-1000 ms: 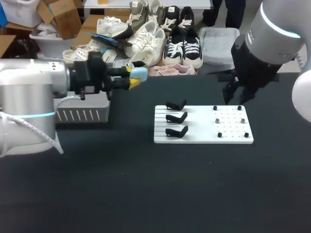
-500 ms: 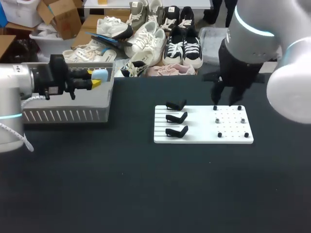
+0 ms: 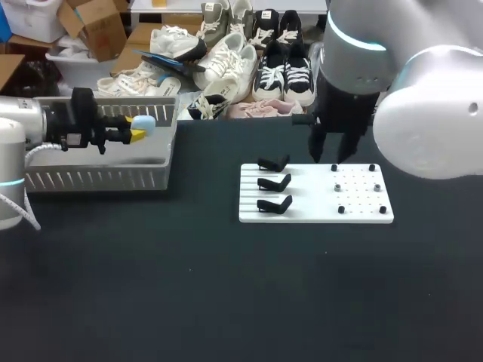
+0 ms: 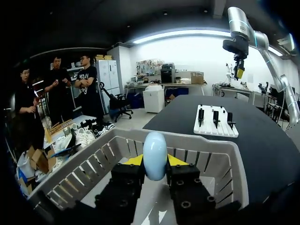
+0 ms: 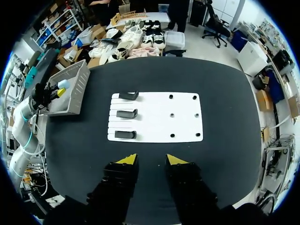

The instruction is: Pick up each earbud case from the left stands, insert the matching earbuds, close the lid, and place the case in the box.

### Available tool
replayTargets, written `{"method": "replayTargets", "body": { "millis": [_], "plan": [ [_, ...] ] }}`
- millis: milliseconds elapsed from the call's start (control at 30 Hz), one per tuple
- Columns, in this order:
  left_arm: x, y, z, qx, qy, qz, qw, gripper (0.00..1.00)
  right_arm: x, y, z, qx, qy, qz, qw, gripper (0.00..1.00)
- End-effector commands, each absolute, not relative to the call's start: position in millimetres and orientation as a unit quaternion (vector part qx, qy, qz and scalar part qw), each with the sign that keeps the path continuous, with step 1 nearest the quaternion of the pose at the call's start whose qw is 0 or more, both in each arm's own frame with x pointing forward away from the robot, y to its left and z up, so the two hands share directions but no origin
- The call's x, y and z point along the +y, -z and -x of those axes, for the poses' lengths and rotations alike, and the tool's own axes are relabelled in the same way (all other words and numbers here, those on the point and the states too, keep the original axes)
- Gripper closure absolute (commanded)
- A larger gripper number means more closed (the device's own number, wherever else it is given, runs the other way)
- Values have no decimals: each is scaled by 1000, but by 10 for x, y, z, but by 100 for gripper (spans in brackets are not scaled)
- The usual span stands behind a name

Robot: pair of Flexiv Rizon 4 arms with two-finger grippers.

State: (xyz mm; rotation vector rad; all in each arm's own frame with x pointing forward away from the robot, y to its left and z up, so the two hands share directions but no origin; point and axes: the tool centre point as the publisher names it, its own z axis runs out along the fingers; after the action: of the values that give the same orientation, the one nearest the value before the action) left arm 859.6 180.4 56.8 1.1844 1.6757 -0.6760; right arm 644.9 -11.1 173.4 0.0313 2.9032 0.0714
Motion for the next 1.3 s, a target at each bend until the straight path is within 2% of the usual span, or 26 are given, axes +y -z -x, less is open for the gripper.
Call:
{"method": "replayTargets", "body": {
  "millis": [33,67,133,167,200,633,967,1300],
  "plan": [
    [1825,-575,-8589,687,287,-491,452,100,-50,-1725,-6469,993,-19,-12,117,65],
    [1827,-565,-8583,690,288,-491,447,98,-43,-1723,-6471,993,-19,-12,117,65],
    [1823,-551,-8572,691,291,-490,445,51,-30,-1714,-6473,993,-21,-10,117,65],
    [1823,-545,-8569,691,293,-490,444,10,-24,-1707,-6476,993,-21,-9,116,65],
    [1823,-541,-8565,691,294,-490,444,0,-21,-1702,-6478,993,-22,-8,116,65],
    [1791,-865,-8378,670,292,-491,474,0,-31,-1797,-6545,990,-37,1,138,64],
    [1563,-1002,-8067,648,310,-501,483,0,-73,-1845,-6591,986,-57,0,155,61],
    [1264,-1088,-7722,637,324,-507,482,0,-400,-1939,-6461,978,-88,-22,188,60]
  ]
}}
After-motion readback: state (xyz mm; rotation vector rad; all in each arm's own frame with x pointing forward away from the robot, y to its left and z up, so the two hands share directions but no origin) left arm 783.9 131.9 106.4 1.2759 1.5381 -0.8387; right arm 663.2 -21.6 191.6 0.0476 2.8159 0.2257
